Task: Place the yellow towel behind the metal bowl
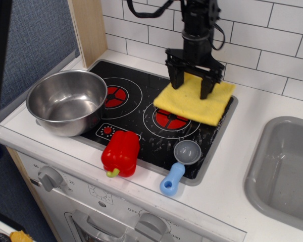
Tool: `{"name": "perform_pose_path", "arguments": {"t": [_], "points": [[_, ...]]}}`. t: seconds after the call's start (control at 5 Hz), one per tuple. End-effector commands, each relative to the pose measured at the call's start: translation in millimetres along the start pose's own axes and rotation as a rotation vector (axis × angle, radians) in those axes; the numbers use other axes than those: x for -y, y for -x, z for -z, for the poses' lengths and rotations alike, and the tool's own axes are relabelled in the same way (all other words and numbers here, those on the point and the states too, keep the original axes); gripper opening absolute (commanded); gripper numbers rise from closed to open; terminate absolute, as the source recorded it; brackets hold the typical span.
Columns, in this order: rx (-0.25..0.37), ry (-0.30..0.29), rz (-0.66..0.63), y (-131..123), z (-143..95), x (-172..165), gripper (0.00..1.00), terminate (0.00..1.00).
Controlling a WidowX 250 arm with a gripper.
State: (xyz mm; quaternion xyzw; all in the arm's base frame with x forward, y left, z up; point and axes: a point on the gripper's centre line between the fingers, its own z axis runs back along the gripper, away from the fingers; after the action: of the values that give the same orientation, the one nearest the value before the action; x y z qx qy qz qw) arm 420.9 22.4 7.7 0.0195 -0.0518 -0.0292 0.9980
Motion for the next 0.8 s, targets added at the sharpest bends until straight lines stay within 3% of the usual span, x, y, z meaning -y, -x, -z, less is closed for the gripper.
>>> {"name": "perform_pose_path", "arguments": {"t": [0.0,0.4,0.6], "points": [[0.042,0.051,-0.001,6,-8,-65,1.0,0.0],[0.088,0.069,0.047,10,-14,-99,1.0,0.0],[0.126,0.039,0.087,-2,-19,-111,1.0,0.0]]}}
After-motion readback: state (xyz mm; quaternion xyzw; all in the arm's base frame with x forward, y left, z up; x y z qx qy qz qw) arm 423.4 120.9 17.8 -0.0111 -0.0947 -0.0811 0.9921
